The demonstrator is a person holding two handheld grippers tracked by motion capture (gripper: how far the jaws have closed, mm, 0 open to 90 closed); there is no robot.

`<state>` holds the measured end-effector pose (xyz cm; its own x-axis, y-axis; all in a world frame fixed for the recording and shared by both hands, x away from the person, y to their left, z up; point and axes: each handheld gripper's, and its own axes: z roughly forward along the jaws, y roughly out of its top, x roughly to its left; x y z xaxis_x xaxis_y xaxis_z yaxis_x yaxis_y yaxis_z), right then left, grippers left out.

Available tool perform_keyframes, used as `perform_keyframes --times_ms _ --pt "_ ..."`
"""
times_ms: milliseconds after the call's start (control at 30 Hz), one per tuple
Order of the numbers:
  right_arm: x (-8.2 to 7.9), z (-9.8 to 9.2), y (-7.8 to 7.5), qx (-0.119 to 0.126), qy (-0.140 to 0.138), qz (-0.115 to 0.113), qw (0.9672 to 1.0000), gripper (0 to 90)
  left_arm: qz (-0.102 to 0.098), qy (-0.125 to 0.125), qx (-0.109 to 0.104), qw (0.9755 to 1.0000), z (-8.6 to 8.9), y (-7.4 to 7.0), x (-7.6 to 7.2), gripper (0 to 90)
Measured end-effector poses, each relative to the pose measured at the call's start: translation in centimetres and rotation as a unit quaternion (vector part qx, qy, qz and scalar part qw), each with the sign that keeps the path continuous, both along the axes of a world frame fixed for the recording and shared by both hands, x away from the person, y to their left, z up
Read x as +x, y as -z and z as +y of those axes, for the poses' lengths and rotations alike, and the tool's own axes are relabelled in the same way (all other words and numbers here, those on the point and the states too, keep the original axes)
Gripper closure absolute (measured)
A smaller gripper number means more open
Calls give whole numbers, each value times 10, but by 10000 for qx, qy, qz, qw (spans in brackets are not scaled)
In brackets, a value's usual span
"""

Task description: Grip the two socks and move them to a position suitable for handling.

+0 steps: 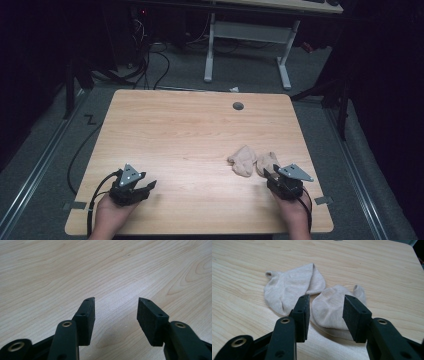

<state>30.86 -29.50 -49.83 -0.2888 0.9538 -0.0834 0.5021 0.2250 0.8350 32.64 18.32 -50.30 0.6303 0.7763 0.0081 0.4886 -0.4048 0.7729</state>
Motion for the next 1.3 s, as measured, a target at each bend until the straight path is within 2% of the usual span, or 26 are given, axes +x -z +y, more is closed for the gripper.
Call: perform_keyframes --times_ms 100,200,333,433,467,600,633,733,767,800,900,967,1133,1200,1233,1300 --pt "1 0 1 142 -96 60 9998 579 73 92 4 9999 -1 2 2 487" --pt "2 0 2 84 -138 112 9998 581 -12 86 158 9998 -3 2 1 485" --pt "4 -1 2 56 -164 123 9998 588 -94 31 97 9999 -3 1 1 485" --pt "8 -3 2 15 -67 157 9999 655 -71 -16 55 10000 -1 1 2 487" --pt "9 -4 1 60 -21 181 9998 704 -33 -48 8 10000 1 0 2 491" --pt "14 -9 -2 181 48 169 9997 757 60 -93 -109 9999 3 -1 1 519" --pt "19 -11 -3 91 110 122 9998 783 89 -71 -156 9998 4 -2 -1 524" --pt "30 -10 0 -291 208 187 9992 810 40 -48 -117 9999 4 -3 -5 526" --pt "30 -10 0 -291 208 187 9992 810 40 -48 -117 9999 4 -3 -5 526" --pt "36 -10 3 -358 214 310 9986 838 19 -34 -86 10000 4 -2 -6 526" --pt "42 -12 9 -341 208 465 9981 868 44 -13 -42 10000 4 0 -6 527" --pt "44 -14 11 -306 256 519 9979 886 56 -8 21 10000 4 0 -7 533" --pt "48 -19 12 -242 338 610 9973 898 16 -30 22 10000 5 0 -10 541" --pt "51 -20 16 -237 370 777 9960 898 -14 -48 4 10000 7 -1 -12 543" --pt "54 -20 21 -247 373 946 9945 896 -19 -48 11 10000 7 -1 -12 543" --pt "55 -23 26 -159 352 927 9949 897 -26 -53 -8 10000 8 -1 -13 544"
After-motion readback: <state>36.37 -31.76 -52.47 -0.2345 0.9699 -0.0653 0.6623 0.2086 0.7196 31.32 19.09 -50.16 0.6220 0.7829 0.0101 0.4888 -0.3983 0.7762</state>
